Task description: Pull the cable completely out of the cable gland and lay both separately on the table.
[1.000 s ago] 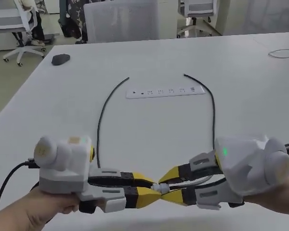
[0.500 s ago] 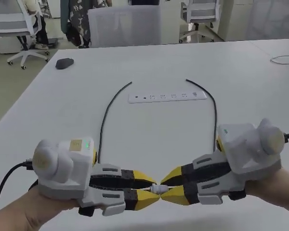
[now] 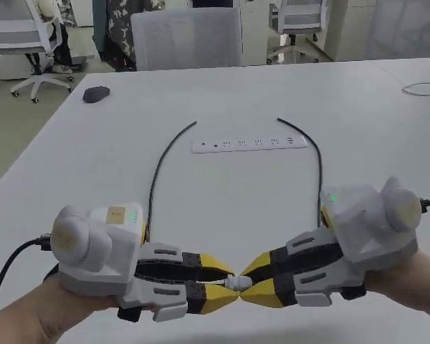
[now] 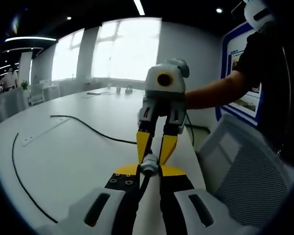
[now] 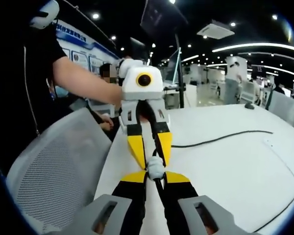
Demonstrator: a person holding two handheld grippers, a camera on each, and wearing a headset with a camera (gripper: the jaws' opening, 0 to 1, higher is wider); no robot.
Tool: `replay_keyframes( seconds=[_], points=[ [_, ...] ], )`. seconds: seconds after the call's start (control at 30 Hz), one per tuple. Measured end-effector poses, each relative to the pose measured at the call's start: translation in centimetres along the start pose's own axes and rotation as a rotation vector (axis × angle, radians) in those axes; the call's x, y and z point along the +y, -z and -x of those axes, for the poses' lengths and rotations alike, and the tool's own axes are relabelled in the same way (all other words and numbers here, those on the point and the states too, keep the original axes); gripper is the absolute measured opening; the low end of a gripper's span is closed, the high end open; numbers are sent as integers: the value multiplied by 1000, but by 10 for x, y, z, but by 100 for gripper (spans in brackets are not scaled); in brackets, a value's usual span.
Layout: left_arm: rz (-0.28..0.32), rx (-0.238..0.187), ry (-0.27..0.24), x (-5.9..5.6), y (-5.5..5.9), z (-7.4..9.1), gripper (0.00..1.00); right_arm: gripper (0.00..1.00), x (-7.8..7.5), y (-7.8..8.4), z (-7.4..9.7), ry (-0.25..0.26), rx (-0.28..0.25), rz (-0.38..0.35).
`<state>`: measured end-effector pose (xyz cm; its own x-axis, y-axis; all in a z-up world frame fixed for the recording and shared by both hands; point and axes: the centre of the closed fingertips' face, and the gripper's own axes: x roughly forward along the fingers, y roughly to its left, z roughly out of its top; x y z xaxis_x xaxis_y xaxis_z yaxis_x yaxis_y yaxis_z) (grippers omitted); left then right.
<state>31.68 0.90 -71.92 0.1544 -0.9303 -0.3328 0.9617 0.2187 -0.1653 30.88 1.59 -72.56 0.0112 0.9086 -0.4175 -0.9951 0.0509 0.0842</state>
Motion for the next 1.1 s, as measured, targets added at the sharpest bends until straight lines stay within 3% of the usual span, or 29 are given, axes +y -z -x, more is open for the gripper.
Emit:
replay_keyframes(
  seconds=[0.1,0.27,0.37,0.43,0.53,0.6,0.73,0.87,0.9,0.97,1.0,1.03,1.07,1.1],
  points=[
    [14,0,0,0,0,-1,14,7,-1,0,0,16,10,53],
    [176,4,3,0,2,-1,14,6,-1,1,0,44,39,229],
    [167,-2,2,0,1,-1,14,6,-1,0,1,54,36,285],
    [247,-12,2,0,-1,-2,14,7,-1,0,1,60,38,306],
    [303,-20,5,3,-1,-1,14,7,-2,-1,1,64,37,342],
    [294,-26,-3,3,-1,-1,14,7,-3,-2,1,72,39,372],
    [293,-21,-9,3,2,-2,14,7,-3,1,1,68,48,362],
    [224,-42,-30,6,-3,0,14,9,-8,-4,3,103,44,319],
    [166,-39,-40,9,-3,2,14,14,-7,-7,4,95,20,258],
    [105,-40,-41,8,-4,4,14,36,-8,-8,6,70,-8,37],
    [76,-34,-47,9,-4,5,14,42,-7,-7,7,34,-29,-89],
    [65,-32,-53,9,-4,5,14,42,-7,-6,9,16,-37,-170],
    [36,-34,-59,10,-6,5,14,35,-10,-7,11,0,-67,-217],
    [35,-35,-54,8,-7,5,14,27,-12,-8,13,0,-87,-218]
  ],
)
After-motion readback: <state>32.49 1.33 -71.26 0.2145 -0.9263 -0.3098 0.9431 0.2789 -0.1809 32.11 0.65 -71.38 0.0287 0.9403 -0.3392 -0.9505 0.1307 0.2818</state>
